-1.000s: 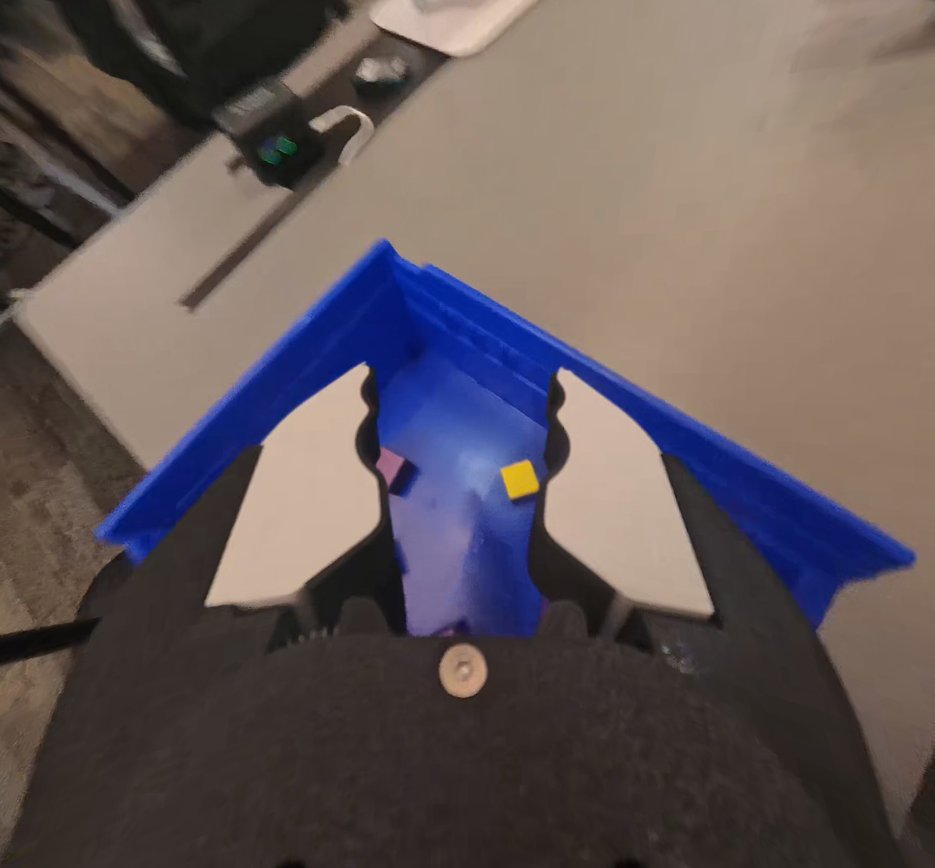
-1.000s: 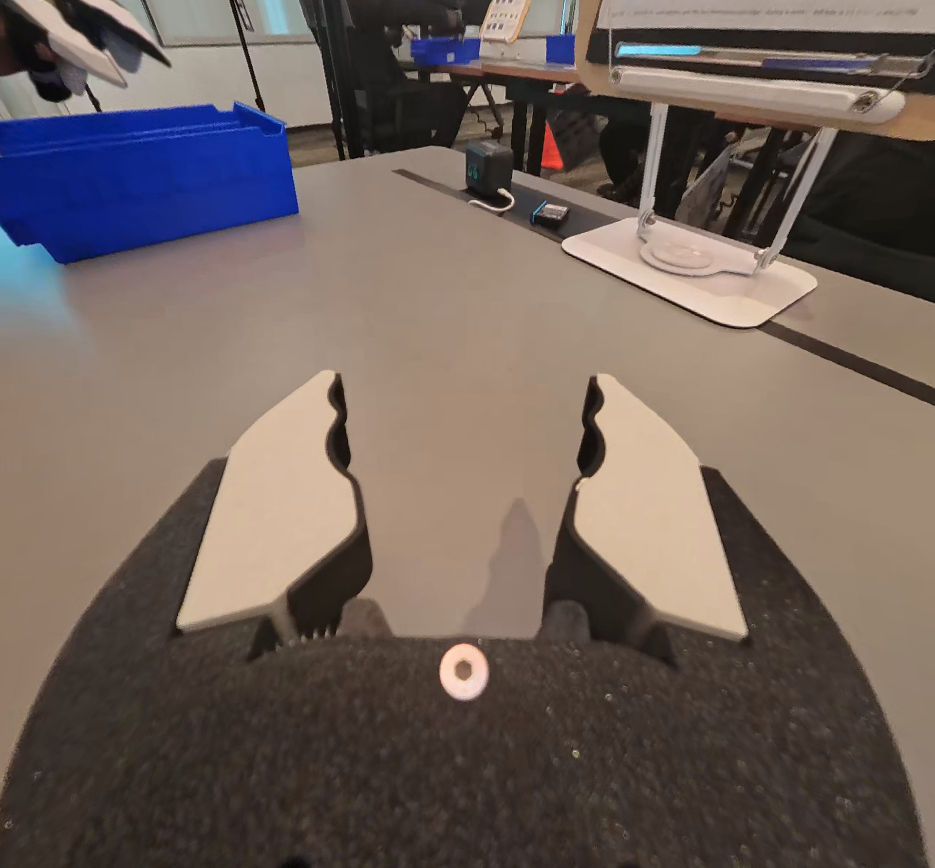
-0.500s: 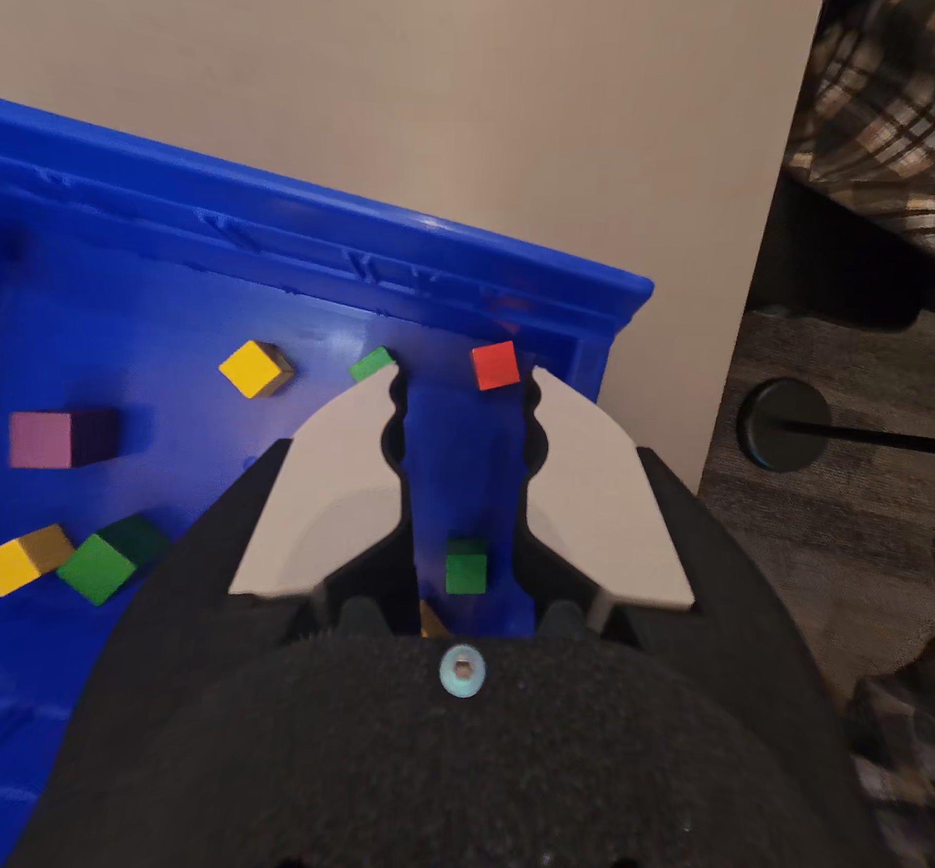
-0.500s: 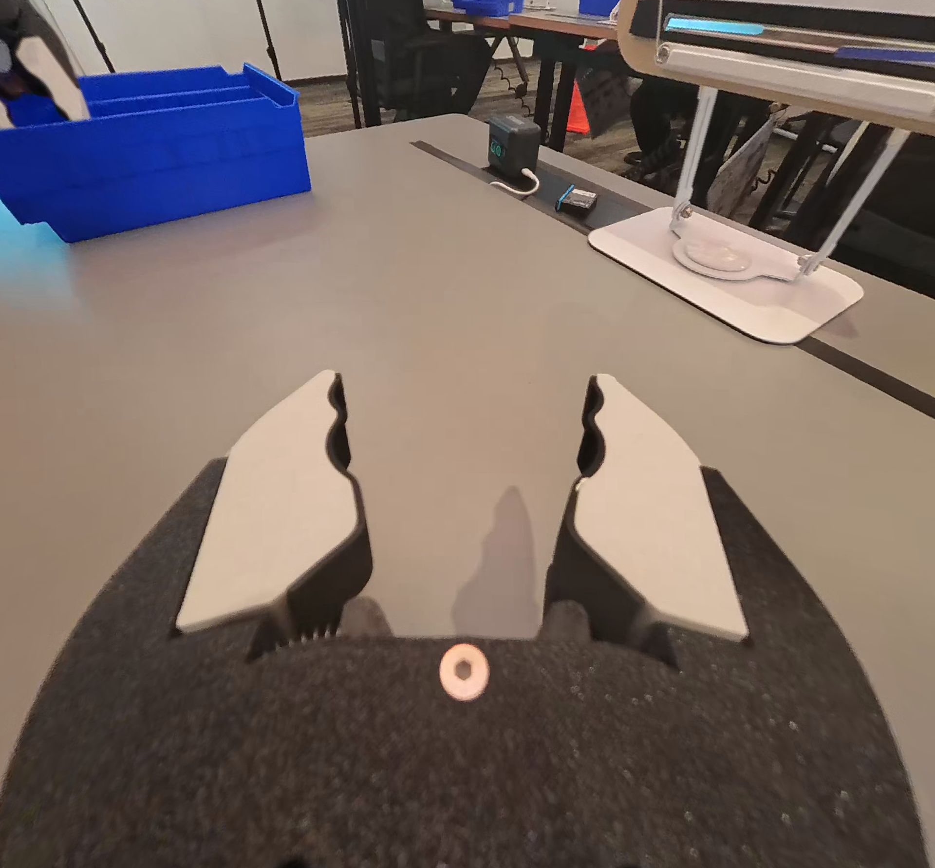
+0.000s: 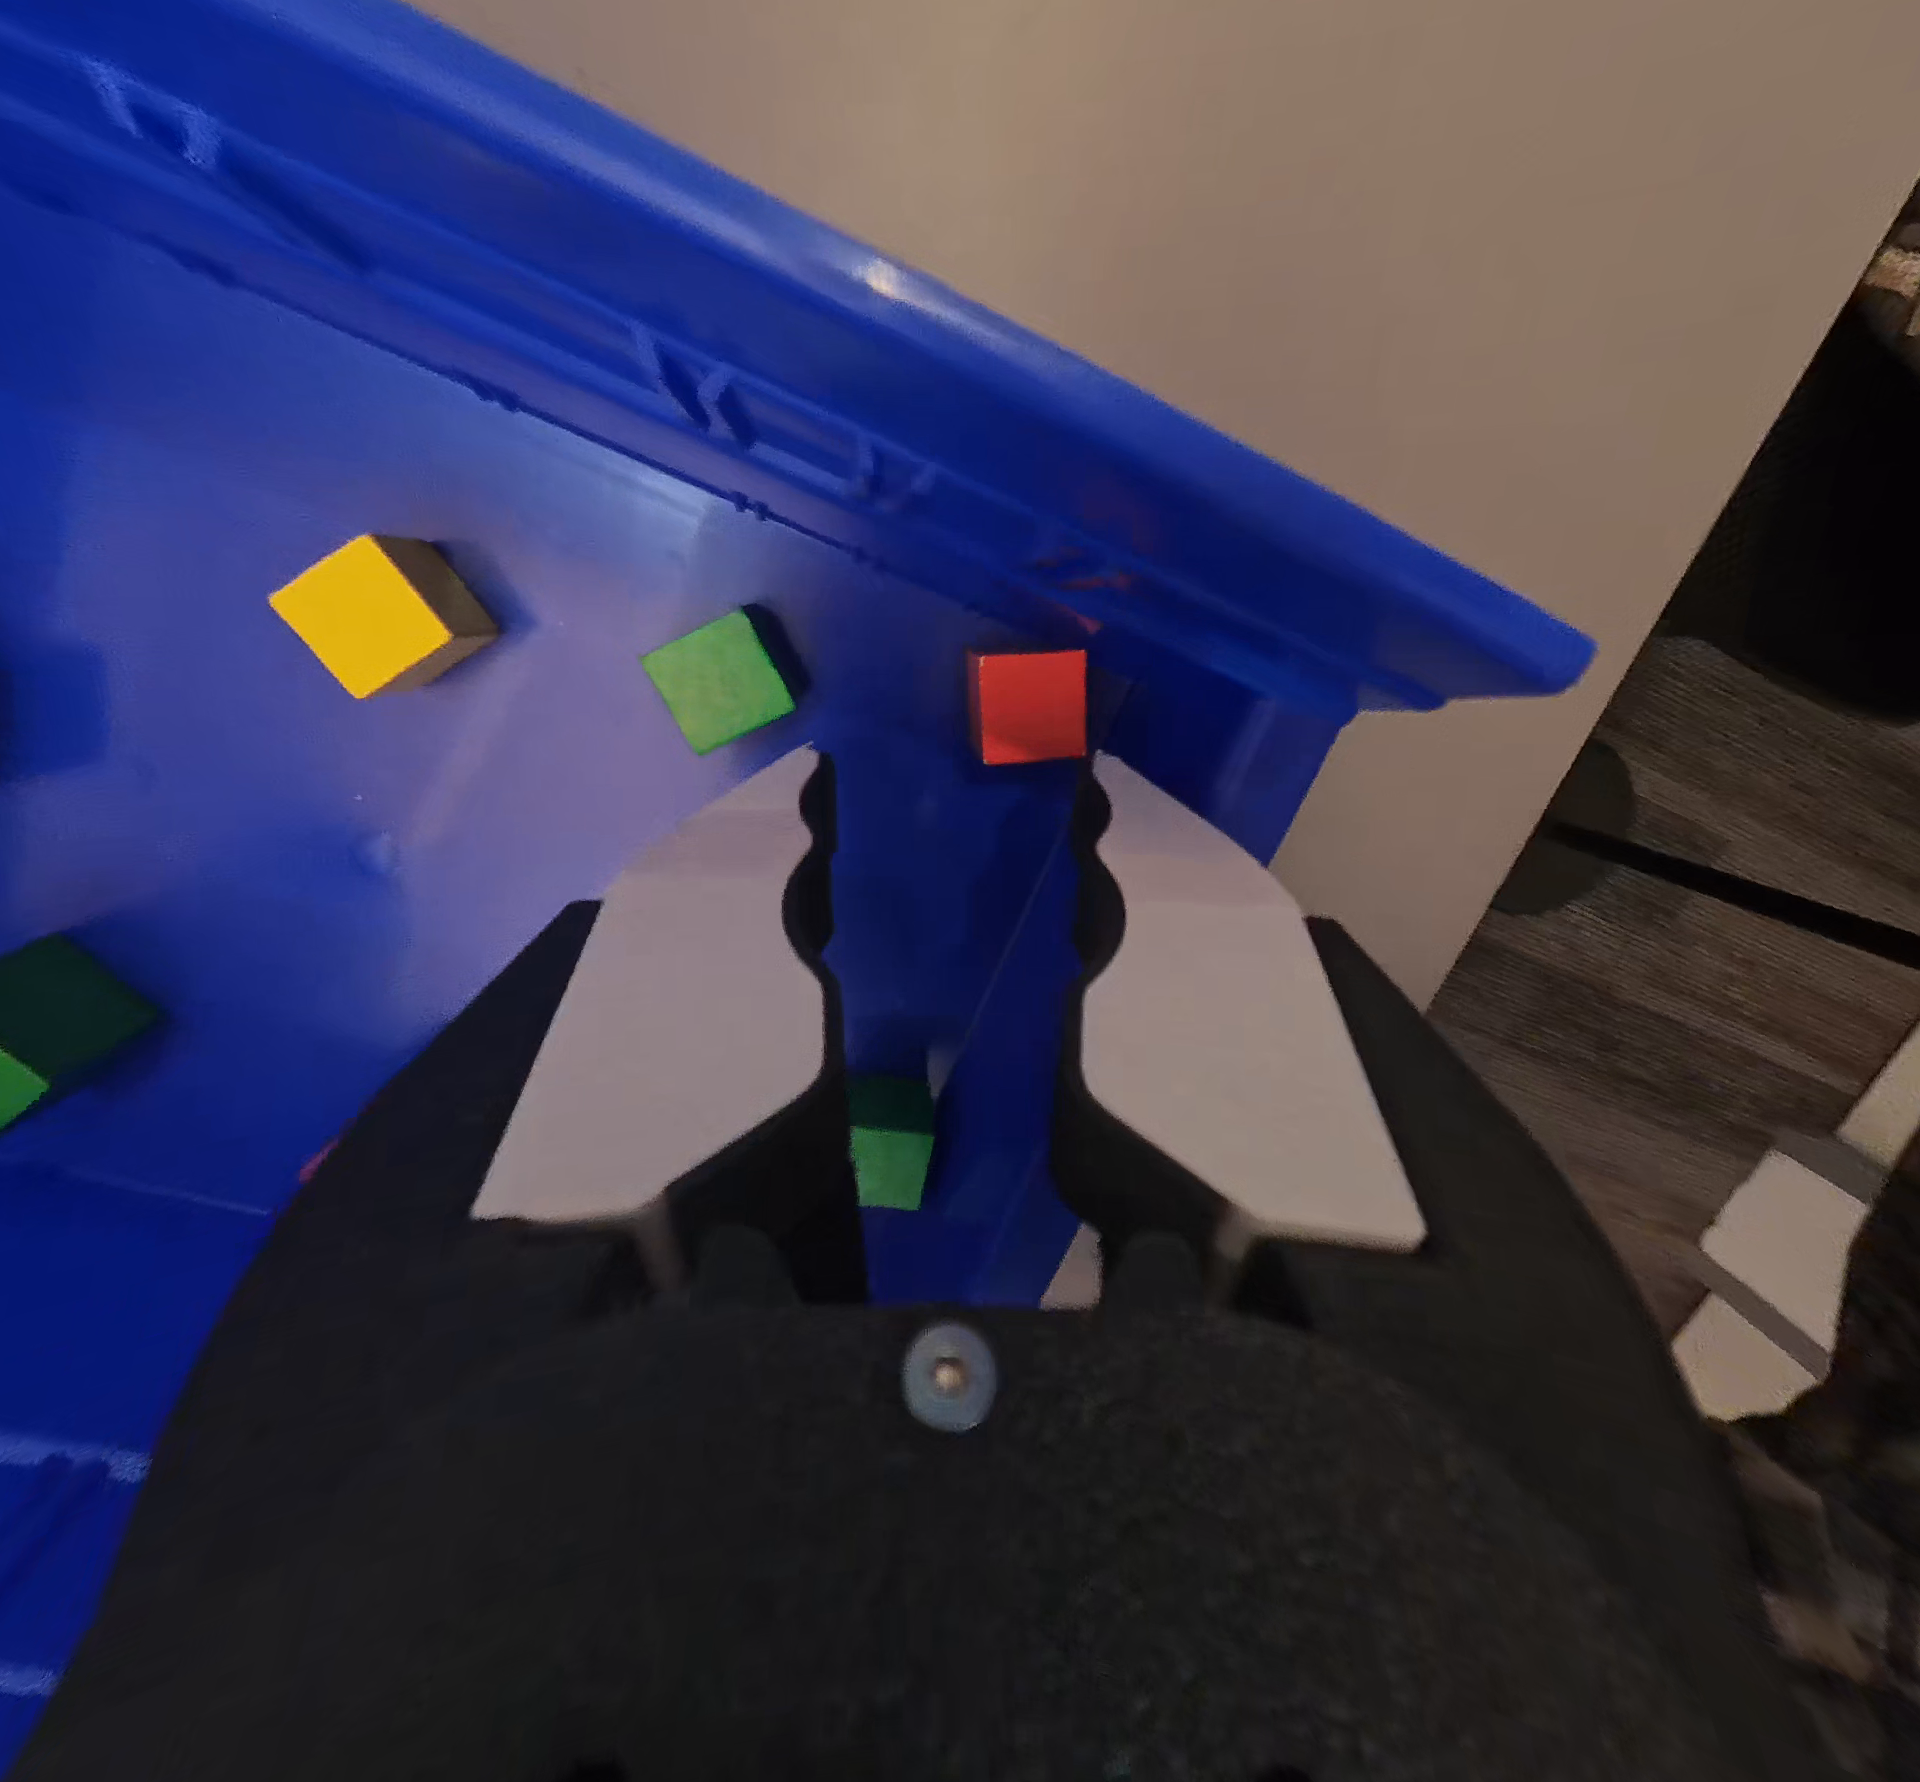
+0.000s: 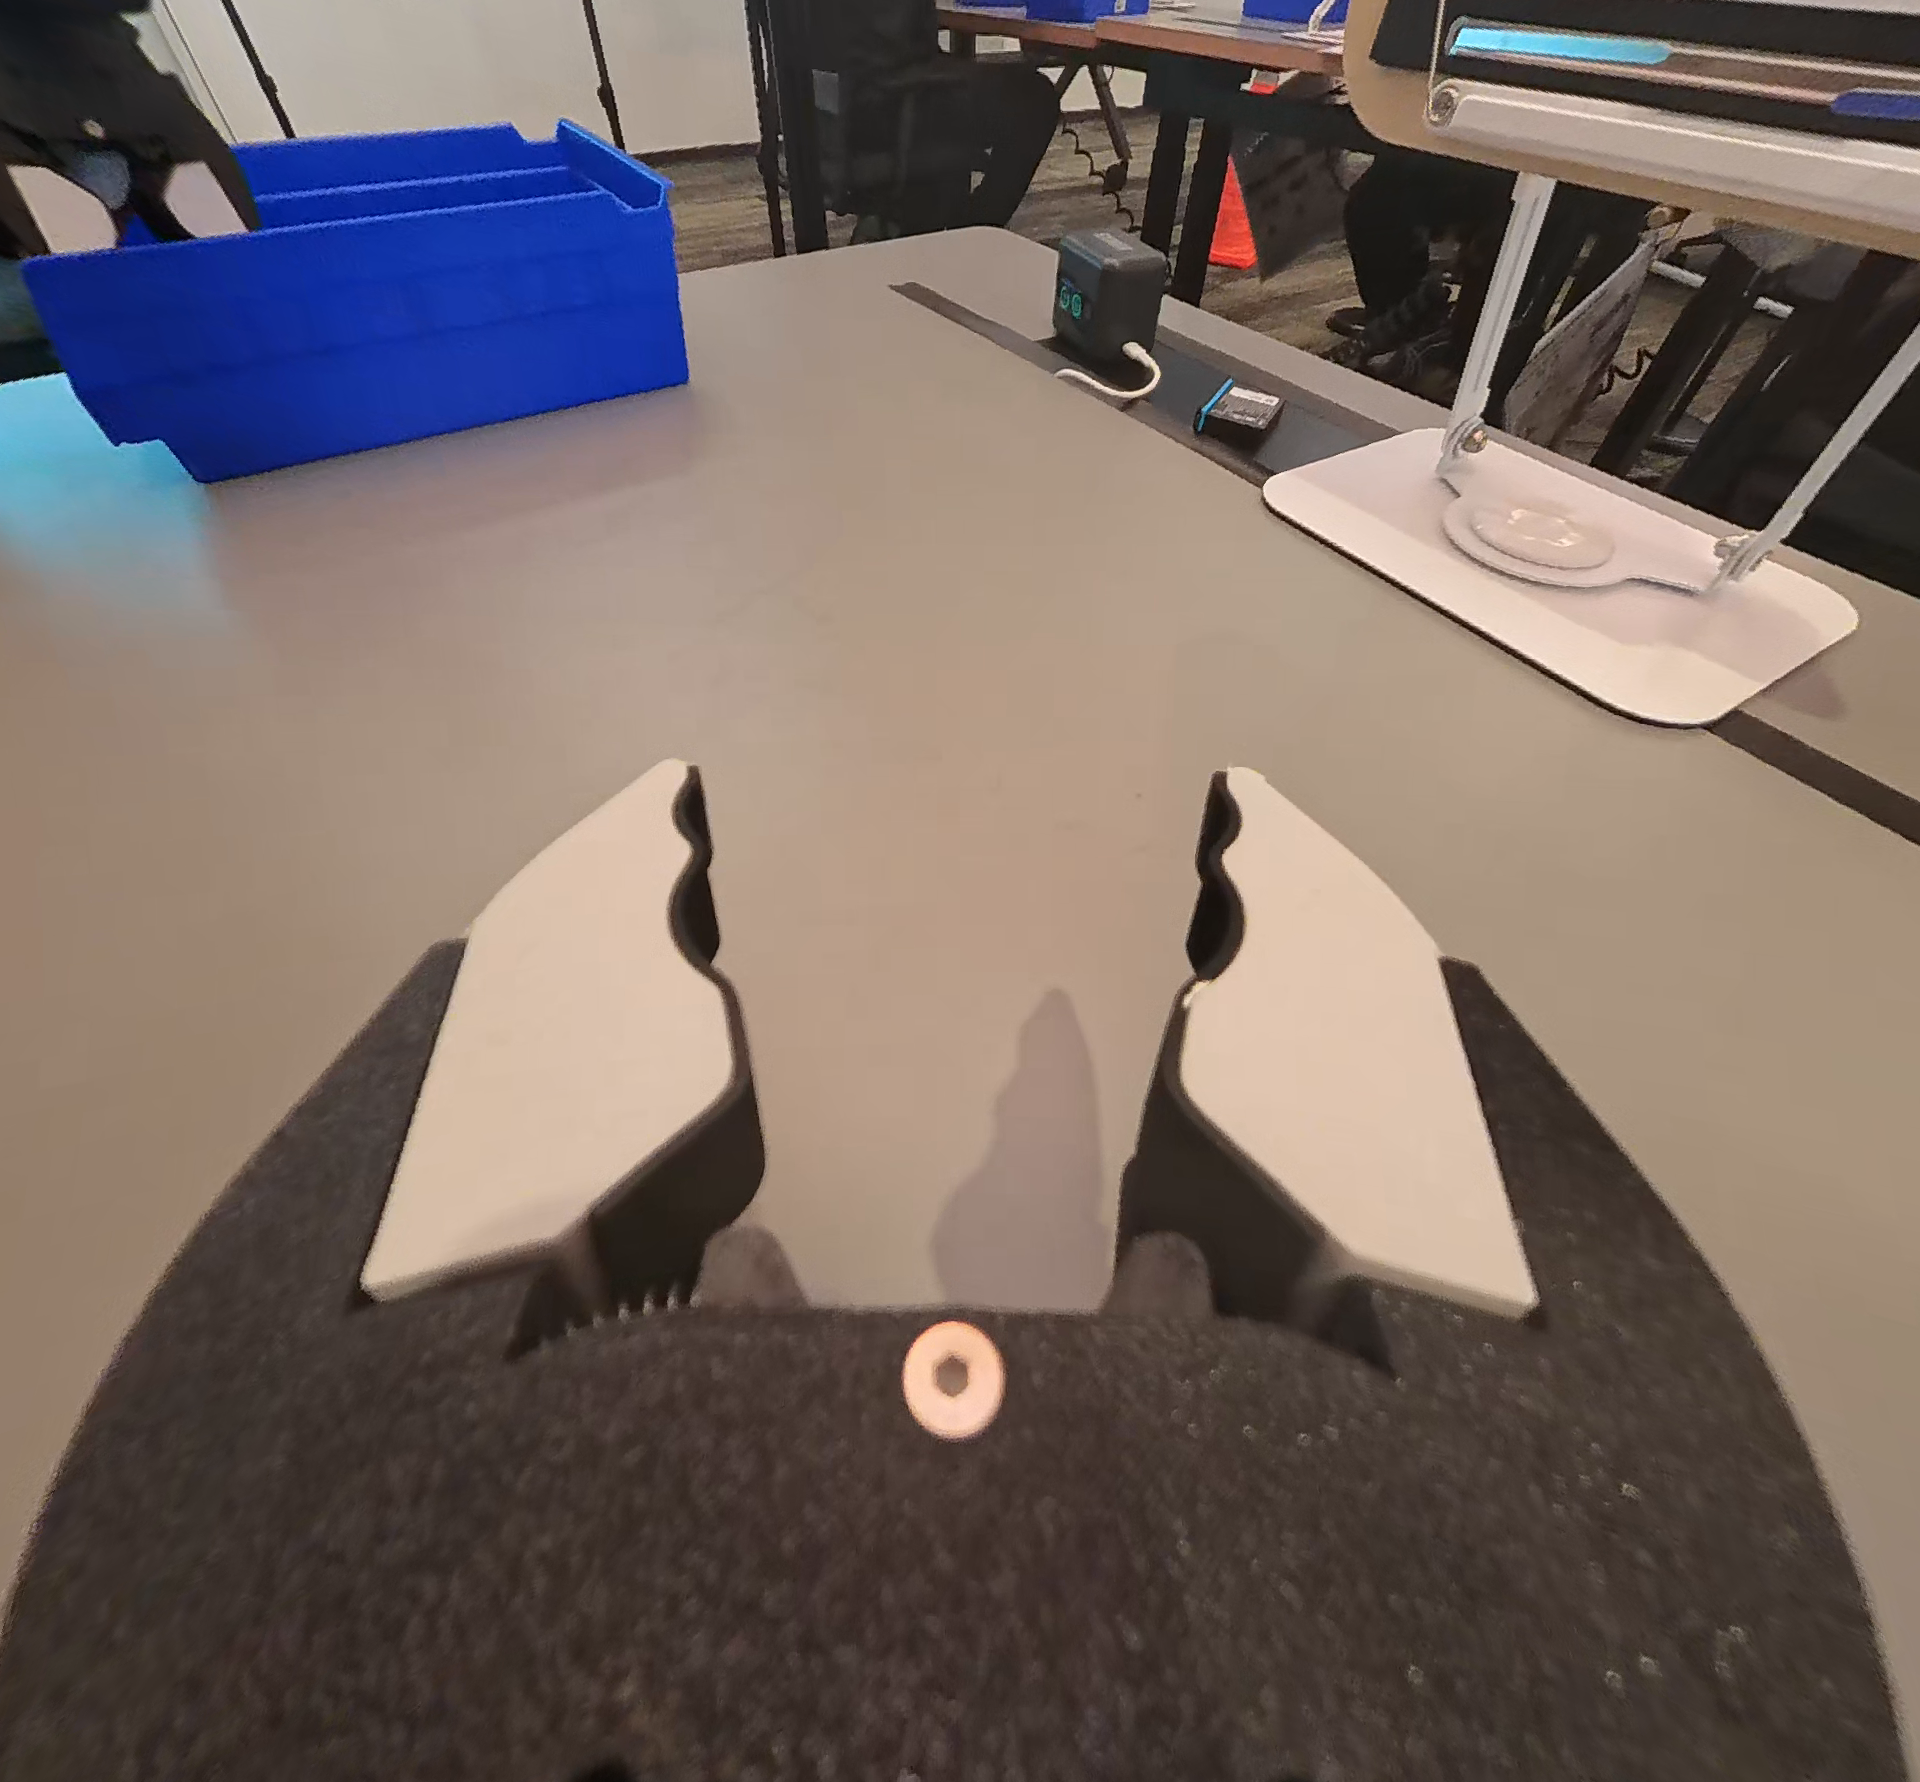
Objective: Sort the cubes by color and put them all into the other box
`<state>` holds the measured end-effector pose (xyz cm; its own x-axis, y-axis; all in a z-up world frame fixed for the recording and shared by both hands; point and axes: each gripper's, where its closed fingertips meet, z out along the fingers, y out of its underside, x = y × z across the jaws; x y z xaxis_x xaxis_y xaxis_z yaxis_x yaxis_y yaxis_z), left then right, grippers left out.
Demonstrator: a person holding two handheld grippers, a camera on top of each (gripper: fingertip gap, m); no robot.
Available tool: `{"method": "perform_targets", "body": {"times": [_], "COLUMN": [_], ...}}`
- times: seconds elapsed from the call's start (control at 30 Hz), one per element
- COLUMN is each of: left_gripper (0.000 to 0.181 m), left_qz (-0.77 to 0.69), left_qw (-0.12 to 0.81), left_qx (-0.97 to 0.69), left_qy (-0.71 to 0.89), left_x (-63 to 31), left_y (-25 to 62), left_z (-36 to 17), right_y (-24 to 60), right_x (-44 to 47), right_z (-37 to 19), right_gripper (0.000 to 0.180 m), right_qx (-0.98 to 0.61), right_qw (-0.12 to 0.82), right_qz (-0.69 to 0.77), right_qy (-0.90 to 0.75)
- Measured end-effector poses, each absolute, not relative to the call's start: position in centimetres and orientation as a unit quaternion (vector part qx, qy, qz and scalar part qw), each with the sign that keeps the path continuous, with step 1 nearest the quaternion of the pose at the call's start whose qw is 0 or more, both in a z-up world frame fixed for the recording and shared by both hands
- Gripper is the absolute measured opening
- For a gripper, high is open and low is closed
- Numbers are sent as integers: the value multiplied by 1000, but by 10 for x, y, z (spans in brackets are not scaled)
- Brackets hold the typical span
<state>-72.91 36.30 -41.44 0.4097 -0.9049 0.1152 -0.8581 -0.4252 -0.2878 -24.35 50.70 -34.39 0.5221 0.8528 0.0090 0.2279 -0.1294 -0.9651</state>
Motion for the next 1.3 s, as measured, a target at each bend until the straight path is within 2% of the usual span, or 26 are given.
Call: {"method": "perform_targets", "body": {"times": [0.47, 0.57, 0.63, 0.7, 1.3], "left_gripper": [44, 37, 23, 23, 21], "left_qz": [-157, -168, -175, -179, -152], "left_qw": [7, 0, -11, -14, 84], "left_qx": [-859, -862, -864, -865, -874], "left_qy": [487, 479, 473, 468, 453], "left_x": [-721, -718, -717, -718, -741], "left_y": [357, 358, 356, 356, 380], "left_z": [-429, -429, -429, -429, -418], "right_y": [504, 503, 503, 502, 498], "right_x": [-238, -237, -236, -235, -230], "right_z": [-346, -345, -344, -343, -343], "right_gripper": [90, 90, 90, 90, 88], "right_qx": [-690, -689, -688, -687, -684], "right_qw": [533, 534, 536, 538, 543], "right_qz": [302, 304, 303, 305, 313], "right_qy": [-386, -384, -384, -383, -373]}}
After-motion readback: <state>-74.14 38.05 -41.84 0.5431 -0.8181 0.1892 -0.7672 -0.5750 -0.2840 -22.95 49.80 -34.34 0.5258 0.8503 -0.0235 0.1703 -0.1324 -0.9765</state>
